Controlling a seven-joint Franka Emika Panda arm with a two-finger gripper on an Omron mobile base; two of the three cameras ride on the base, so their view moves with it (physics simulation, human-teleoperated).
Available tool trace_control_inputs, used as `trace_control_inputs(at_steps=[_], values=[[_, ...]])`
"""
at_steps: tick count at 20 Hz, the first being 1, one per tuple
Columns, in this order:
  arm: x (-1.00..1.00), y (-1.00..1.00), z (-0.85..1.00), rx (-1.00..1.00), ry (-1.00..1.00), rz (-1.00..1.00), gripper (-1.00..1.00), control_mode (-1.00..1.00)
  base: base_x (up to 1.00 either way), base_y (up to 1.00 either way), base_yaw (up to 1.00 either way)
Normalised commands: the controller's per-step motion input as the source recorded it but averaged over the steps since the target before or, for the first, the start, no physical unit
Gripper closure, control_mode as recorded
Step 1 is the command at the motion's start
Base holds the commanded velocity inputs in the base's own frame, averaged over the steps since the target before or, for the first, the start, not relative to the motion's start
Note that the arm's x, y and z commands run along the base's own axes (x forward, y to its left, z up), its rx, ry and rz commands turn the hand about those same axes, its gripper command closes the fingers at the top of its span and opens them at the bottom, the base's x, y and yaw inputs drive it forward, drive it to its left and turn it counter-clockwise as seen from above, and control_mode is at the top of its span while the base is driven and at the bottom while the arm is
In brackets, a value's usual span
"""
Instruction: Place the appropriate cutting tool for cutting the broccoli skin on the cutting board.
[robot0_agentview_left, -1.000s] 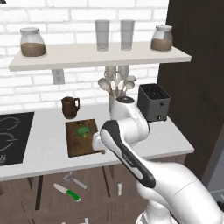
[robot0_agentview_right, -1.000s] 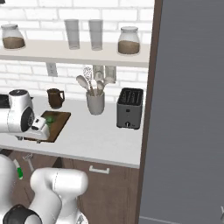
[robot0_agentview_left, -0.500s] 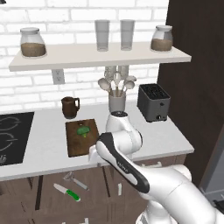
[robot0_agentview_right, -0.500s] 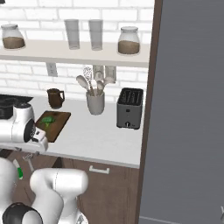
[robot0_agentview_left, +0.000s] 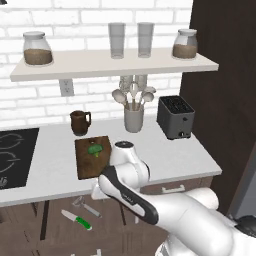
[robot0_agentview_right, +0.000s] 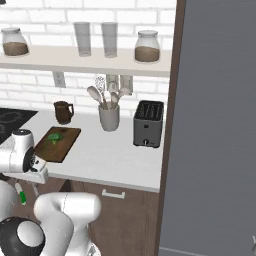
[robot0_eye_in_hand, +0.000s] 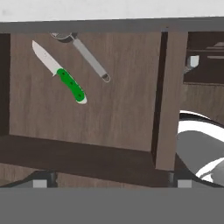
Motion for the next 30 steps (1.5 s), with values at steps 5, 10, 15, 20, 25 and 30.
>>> trace_control_inputs(at_steps=[5, 10, 15, 20, 25, 30], values=[[0.0, 0.38, -0.42, 0.0, 0.07, 0.0, -1.0, -1.0, 0.0, 0.0, 0.0], [-0.07, 0.4, -0.36, 0.0, 0.02, 0.0, -1.0, -1.0, 0.0, 0.0, 0.0], [-0.19, 0.38, -0.35, 0.0, 0.0, 0.0, -1.0, -1.0, 0.0, 0.0, 0.0], [-0.25, 0.37, -0.36, 0.0, 0.01, 0.0, -1.0, -1.0, 0.0, 0.0, 0.0], [-0.48, 0.29, -0.17, 0.0, 0.01, 0.0, -1.0, -1.0, 0.0, 0.0, 0.0], [-0.89, 0.12, 0.0, 0.0, 0.0, 0.0, -1.0, -1.0, 0.0, 0.0, 0.0]])
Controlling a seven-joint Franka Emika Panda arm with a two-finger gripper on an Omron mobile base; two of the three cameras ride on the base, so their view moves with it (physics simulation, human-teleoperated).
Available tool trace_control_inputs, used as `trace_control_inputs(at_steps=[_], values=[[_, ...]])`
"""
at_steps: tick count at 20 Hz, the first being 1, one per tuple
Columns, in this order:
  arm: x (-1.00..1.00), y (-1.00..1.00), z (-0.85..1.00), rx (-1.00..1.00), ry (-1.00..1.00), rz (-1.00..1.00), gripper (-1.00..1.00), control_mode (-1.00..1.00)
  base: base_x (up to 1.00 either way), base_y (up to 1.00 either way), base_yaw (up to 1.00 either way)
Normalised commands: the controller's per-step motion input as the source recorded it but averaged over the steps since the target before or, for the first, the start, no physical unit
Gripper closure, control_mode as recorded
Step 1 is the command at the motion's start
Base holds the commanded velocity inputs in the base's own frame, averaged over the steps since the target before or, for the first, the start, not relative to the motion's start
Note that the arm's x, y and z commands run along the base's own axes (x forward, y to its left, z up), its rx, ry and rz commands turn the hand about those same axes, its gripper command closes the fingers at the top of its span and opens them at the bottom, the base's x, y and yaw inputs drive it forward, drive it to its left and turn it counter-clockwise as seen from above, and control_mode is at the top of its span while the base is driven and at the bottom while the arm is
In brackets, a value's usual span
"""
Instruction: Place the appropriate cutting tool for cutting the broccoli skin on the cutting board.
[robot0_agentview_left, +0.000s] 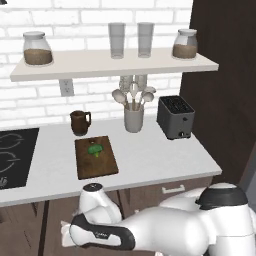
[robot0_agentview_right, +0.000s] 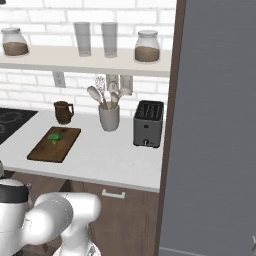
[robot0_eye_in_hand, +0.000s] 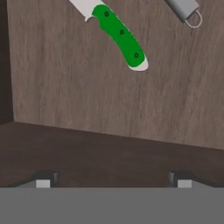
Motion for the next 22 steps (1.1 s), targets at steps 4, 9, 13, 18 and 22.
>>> trace_control_inputs(at_steps=[4, 9, 13, 18, 22], values=[[-0.97, 0.07, -0.05, 0.0, 0.0, 0.0, -1.0, -1.0, 0.0, 0.0, 0.0], [-0.96, 0.02, -0.09, 0.0, 0.02, 0.0, -1.0, -1.0, 0.0, 0.0, 0.0], [-0.43, 0.0, 0.0, 0.0, 0.0, 0.0, -1.0, -1.0, 0.0, 0.0, 0.0], [0.27, -0.01, 0.07, 0.0, 0.01, 0.02, -1.0, -1.0, 0.0, 0.0, 0.0], [0.65, -0.14, 0.0, 0.0, 0.0, 0.15, -1.0, -1.0, 0.0, 0.0, 0.0]])
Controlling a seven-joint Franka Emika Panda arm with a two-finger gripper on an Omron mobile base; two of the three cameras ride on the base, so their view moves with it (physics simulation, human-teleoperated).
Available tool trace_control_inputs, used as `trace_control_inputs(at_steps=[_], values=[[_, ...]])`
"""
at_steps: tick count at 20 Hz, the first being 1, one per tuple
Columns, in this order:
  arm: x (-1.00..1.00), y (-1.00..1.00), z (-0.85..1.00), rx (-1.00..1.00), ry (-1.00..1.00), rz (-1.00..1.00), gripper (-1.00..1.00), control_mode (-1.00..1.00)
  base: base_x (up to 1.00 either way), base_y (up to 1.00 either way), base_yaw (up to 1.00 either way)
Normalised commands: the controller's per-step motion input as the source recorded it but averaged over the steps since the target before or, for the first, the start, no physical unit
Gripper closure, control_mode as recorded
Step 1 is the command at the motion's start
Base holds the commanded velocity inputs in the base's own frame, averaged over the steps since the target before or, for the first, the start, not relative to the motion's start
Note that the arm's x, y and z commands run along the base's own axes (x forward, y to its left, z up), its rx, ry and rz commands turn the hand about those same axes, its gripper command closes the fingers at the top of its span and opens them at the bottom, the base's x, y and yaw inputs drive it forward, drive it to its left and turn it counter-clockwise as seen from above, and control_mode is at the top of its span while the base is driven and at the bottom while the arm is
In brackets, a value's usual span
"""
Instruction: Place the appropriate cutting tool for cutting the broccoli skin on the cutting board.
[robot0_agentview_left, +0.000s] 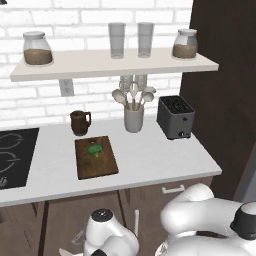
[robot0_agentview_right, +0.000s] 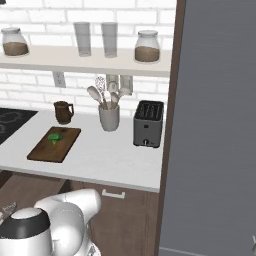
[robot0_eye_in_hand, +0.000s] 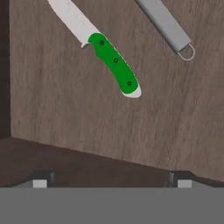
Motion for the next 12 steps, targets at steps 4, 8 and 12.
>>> trace_control_inputs(at_steps=[4, 8, 12], values=[[0.71, -0.1, 0.0, 0.0, 0.0, 0.18, -1.0, -1.0, 0.0, 0.0, 0.0], [0.6, 0.06, -0.1, -0.05, 0.0, 0.19, -1.0, -1.0, 0.0, 0.0, 0.0], [0.17, 0.41, -0.52, -0.13, -0.01, 0.18, -1.0, -1.0, 0.0, 0.0, 0.0]])
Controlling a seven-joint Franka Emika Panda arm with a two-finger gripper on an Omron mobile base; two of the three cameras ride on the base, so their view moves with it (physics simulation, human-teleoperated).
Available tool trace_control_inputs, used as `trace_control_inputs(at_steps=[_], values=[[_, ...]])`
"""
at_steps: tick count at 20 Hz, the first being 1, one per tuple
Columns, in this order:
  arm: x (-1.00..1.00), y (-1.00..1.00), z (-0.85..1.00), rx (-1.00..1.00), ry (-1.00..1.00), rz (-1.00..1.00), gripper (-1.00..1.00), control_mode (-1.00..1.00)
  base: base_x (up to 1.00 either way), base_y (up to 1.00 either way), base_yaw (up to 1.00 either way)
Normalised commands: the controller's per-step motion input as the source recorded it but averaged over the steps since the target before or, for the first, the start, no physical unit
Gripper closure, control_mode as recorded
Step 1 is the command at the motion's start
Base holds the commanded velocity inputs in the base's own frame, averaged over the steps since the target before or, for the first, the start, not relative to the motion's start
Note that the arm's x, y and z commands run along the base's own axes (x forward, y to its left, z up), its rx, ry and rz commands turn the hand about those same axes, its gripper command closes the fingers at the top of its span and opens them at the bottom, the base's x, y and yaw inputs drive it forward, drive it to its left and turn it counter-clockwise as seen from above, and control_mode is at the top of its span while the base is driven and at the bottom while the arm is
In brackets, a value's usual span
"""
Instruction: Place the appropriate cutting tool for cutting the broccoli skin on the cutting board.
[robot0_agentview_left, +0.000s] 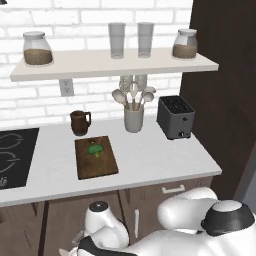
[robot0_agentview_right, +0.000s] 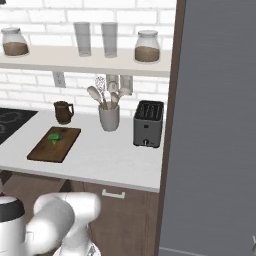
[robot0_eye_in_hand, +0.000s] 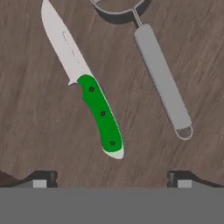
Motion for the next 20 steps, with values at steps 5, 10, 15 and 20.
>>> trace_control_inputs(at_steps=[5, 10, 15, 20], values=[[0.08, 0.44, -0.36, -0.1, -0.03, 0.11, -1.0, -1.0, 0.0, 0.0, 0.0], [0.23, 0.36, -0.16, -0.06, 0.0, 0.05, -1.0, -1.0, 0.0, 0.0, 0.0], [0.0, 0.0, -0.32, 0.0, 0.0, 0.08, -1.0, -1.0, 0.0, 0.0, 0.0], [0.0, 0.0, -0.48, 0.0, 0.0, 0.05, -1.0, -1.0, 0.0, 0.0, 0.0]])
